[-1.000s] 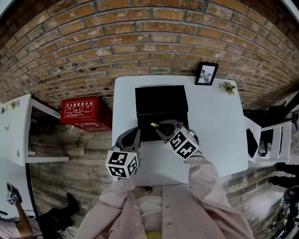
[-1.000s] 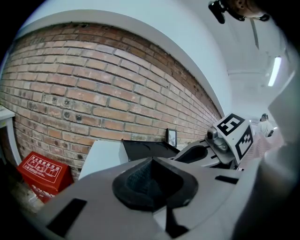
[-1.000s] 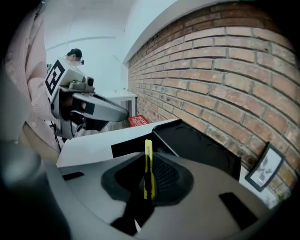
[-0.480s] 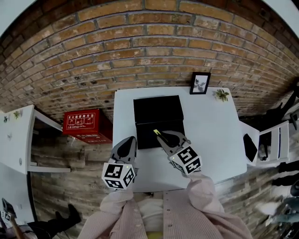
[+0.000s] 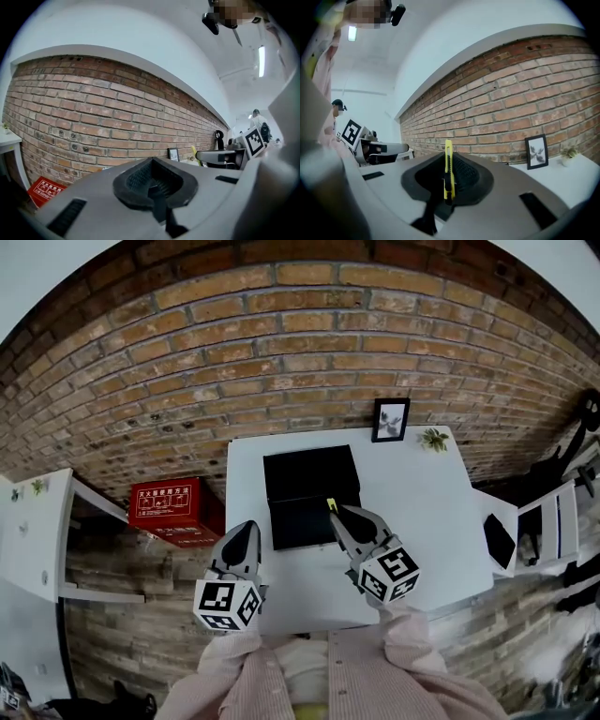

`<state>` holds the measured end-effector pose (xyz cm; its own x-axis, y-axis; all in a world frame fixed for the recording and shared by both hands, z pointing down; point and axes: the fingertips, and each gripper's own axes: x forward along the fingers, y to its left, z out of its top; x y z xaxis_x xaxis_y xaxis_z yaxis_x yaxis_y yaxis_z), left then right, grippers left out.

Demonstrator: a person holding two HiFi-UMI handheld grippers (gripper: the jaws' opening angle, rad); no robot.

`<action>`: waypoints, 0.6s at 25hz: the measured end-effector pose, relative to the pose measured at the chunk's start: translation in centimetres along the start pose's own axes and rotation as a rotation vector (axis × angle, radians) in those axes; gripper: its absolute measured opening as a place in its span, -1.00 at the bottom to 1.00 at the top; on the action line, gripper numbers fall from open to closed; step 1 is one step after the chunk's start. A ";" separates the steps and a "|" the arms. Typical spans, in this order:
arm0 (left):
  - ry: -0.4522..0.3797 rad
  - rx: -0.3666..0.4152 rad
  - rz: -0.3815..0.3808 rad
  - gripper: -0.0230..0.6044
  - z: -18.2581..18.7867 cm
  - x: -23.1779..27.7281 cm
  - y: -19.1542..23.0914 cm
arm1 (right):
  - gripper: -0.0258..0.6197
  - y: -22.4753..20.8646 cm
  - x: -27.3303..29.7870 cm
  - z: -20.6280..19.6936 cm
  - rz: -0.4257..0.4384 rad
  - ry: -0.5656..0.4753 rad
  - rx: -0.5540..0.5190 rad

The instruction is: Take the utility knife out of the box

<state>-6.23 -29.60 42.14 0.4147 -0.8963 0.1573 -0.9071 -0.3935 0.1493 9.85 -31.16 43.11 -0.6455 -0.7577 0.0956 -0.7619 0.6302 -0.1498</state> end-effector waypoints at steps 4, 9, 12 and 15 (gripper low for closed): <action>-0.029 0.018 0.007 -0.95 1.5 -0.5 0.1 | -0.76 -0.9 -1.3 1.9 -0.041 -0.063 0.016; -0.056 0.034 0.027 -0.95 2.9 -1.2 0.3 | -0.76 -2.2 -3.0 3.7 -0.090 -0.128 0.035; -0.074 0.042 0.039 -0.95 3.8 -1.7 0.3 | -0.76 -2.9 -4.2 4.8 -0.122 -0.162 0.052; -0.091 0.052 0.047 -0.95 4.6 -2.1 0.5 | -0.76 -3.5 -5.2 5.4 -0.148 -0.188 0.059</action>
<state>-7.87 -28.87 37.41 0.3658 -0.9278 0.0733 -0.9288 -0.3588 0.0927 16.19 -30.32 37.84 -0.5012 -0.8630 -0.0633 -0.8397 0.5028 -0.2052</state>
